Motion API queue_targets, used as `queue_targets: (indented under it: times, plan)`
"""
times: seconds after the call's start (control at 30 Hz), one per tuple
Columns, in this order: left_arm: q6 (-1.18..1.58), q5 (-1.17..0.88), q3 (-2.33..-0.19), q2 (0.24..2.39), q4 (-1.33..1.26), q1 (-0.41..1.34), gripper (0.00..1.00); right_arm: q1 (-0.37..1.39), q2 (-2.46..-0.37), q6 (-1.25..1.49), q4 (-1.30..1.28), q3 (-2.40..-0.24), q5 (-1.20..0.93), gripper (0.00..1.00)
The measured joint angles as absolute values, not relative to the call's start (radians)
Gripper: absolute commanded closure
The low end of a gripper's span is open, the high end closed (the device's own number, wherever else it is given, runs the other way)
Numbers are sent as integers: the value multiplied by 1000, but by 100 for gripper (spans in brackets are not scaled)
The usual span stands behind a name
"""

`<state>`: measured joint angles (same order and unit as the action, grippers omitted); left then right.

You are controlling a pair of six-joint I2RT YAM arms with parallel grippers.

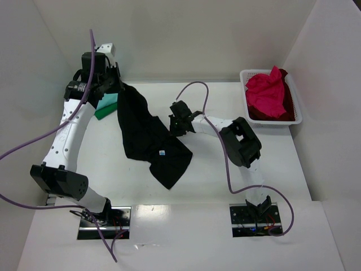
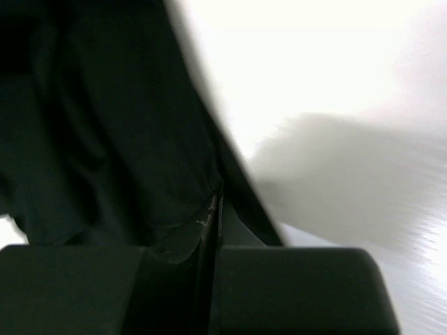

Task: Fold and stack the t-shirts
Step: Flatten out the tshirt

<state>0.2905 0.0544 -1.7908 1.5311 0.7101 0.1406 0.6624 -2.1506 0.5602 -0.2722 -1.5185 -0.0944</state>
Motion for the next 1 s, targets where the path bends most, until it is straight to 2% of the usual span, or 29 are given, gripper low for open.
queue_targets:
  times: [0.3, 0.5, 0.73, 1.0]
  plan:
    - [290, 74, -1797, 1531, 712, 123, 100, 628, -2082, 542, -329, -1628, 75, 99]
    - [290, 87, -1880, 1531, 714, 120, 100, 525, -1880, 502, -343, -1786, 150, 99]
    - [288, 80, -2022, 1520, 687, 120, 100, 379, -1551, 456, -345, -1900, 237, 99]
    - [287, 39, -2118, 1479, 680, 120, 100, 366, -1342, 407, -361, -1953, 311, 99]
